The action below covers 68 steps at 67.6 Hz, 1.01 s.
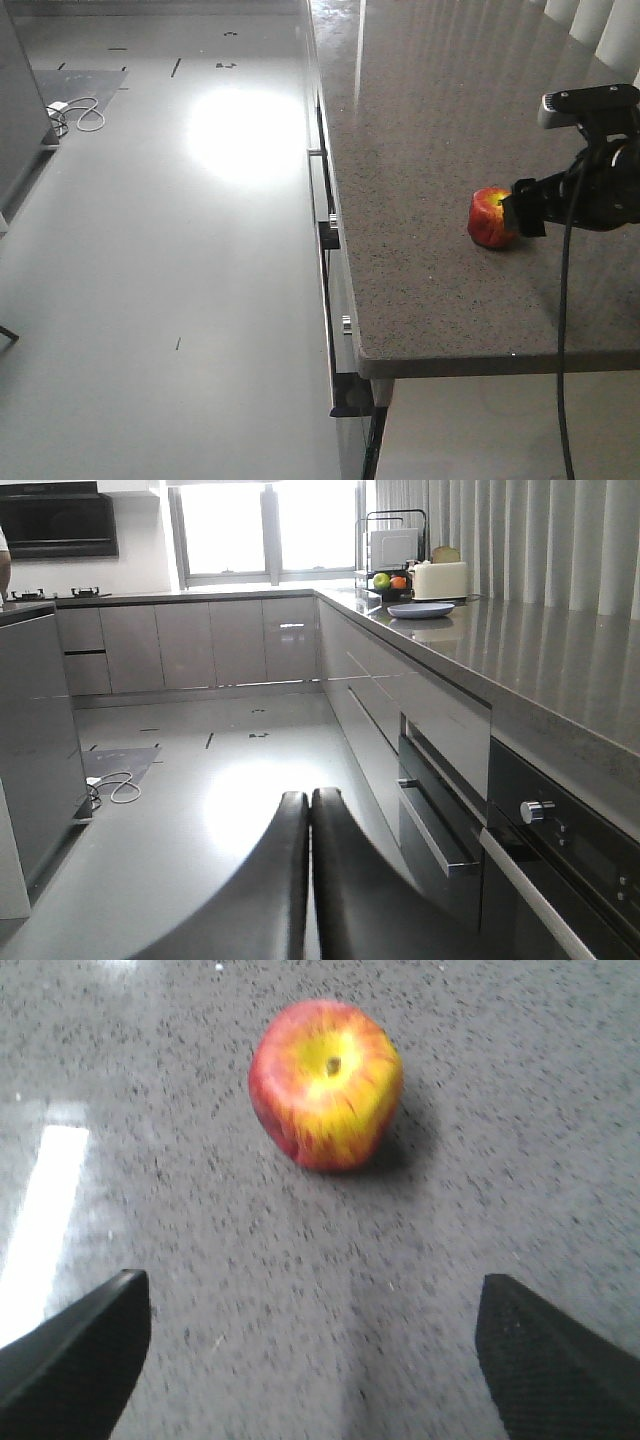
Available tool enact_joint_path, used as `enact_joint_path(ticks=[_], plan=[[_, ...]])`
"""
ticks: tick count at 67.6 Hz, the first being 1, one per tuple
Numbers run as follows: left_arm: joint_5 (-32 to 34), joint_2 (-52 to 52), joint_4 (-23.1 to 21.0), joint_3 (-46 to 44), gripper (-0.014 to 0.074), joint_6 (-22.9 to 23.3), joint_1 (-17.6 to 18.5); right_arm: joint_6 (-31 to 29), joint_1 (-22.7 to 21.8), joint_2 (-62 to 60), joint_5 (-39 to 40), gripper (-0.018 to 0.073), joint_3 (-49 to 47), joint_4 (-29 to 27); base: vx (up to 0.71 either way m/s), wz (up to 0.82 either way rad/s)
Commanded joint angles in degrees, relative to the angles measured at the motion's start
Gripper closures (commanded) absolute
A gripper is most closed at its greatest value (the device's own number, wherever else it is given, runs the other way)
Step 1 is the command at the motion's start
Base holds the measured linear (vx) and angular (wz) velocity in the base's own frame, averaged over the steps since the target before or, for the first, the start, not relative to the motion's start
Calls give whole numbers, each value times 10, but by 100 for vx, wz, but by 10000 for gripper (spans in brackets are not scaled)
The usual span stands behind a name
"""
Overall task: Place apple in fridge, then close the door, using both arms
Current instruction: 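Reach the open right gripper down over the red-yellow apple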
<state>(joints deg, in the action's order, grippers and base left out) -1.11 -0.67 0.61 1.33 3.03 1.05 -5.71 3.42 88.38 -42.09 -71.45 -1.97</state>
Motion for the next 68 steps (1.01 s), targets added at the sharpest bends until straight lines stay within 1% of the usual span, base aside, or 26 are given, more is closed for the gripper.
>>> enact_joint_path(ticks=[1, 8, 13, 19, 27, 38, 49, 58, 68], plan=[[43, -8, -6, -10, 603, 2, 1, -5, 0, 20, 14, -70, -55, -28, 0, 0], [43, -8, -6, -10, 603, 2, 1, -3, 0, 62, 0, -66, -96, -58, 0, 0], [43, -8, -6, -10, 603, 2, 1, 10, 0, 92, -12, -65, -128, -61, 0, 0], [43, -8, -6, -10, 603, 2, 1, 34, 0, 127, -25, -62, -165, -53, 0, 0], [43, -8, -6, -10, 603, 2, 1, 70, 0, 171, -45, -59, -214, -27, 0, 0], [43, -8, -6, -10, 603, 2, 1, 101, 0, 220, -72, -53, -268, 4, 0, 0], [43, -8, -6, -10, 603, 2, 1, 115, 0, 258, -74, -49, -311, 5, 0, 0], [43, -8, -6, -10, 603, 2, 1, 123, 0, 282, -99, -42, -338, 7, 0, 0], [43, -8, -6, -10, 603, 2, 1, 135, 0, 292, -109, 8, -344, 7, 0, 0]])
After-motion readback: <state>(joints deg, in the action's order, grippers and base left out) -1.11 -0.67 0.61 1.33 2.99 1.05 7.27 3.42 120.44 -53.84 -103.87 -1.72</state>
